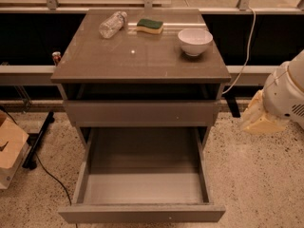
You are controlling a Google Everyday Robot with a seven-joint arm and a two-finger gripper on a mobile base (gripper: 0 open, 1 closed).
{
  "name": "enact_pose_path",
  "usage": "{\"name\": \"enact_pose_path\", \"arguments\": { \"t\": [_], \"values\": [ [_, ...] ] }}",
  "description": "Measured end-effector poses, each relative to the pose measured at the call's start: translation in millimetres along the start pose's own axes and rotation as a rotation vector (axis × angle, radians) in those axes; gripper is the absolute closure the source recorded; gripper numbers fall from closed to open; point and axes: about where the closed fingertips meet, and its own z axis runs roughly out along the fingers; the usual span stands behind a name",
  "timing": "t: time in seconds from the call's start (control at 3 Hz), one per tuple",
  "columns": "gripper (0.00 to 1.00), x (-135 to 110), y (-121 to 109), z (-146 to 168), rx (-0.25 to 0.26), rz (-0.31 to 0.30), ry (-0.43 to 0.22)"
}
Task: Close middle drawer
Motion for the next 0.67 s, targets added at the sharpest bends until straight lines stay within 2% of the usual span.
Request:
{"name": "enact_pose_path", "arguments": {
  "t": [0.33, 0.67],
  "values": [
    [1.00, -1, 0, -1, 0.002, -0.001, 0.000],
    [1.00, 0, 4, 16, -0.007, 0.006, 0.010]
  ]
}}
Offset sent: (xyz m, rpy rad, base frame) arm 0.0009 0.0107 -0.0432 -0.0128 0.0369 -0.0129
